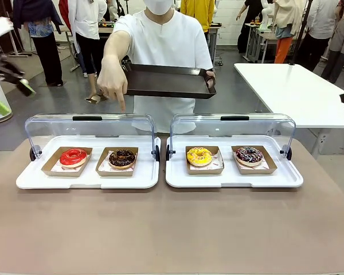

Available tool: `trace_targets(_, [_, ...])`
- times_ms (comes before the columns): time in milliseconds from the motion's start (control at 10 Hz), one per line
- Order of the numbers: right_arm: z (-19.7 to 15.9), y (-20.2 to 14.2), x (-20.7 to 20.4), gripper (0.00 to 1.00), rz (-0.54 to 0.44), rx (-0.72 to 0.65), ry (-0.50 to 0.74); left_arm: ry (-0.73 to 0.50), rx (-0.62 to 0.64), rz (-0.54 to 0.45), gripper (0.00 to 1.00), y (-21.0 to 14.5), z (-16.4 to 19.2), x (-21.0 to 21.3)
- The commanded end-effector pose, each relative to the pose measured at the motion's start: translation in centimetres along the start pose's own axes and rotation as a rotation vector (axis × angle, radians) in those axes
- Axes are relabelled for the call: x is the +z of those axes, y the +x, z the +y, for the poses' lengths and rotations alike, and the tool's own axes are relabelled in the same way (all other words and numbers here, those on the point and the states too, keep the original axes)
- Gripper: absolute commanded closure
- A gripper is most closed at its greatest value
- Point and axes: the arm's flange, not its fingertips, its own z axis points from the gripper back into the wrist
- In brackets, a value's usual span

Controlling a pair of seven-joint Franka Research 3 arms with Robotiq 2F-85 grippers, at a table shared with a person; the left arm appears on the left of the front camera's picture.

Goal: Provide the desired donut to the person.
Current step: Pick up and lift the Paper togo box containing the Donut pointed at by the person.

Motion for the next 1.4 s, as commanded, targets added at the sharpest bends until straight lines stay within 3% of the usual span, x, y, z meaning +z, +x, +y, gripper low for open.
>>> trace_targets(0, [-0.2,-0.1,-0.1,0.0,-0.018,0.001,0.005,-0.086,-0.033,0.208,0.0,3.5,2.3,-3.7])
trace_targets(300, [-0.2,-0.1,-0.1,0.0,-0.018,0.001,0.005,-0.142,-0.008,0.362,0.0,7.1,4.2,-12.5])
trace_targets(600, [-0.2,-0.1,-0.1,0.0,-0.018,0.001,0.005,-0.036,-0.029,0.404,0.0,6.8,3.3,-19.8])
trace_targets(900, [-0.2,-0.1,-0.1,0.0,-0.018,0.001,0.005,0.094,-0.077,0.417,0.0,5.5,2.7,-23.9])
trace_targets(1300, [-0.2,-0.1,-0.1,0.0,-0.018,0.001,0.005,0.089,-0.108,0.437,0.0,4.7,4.0,-27.2])
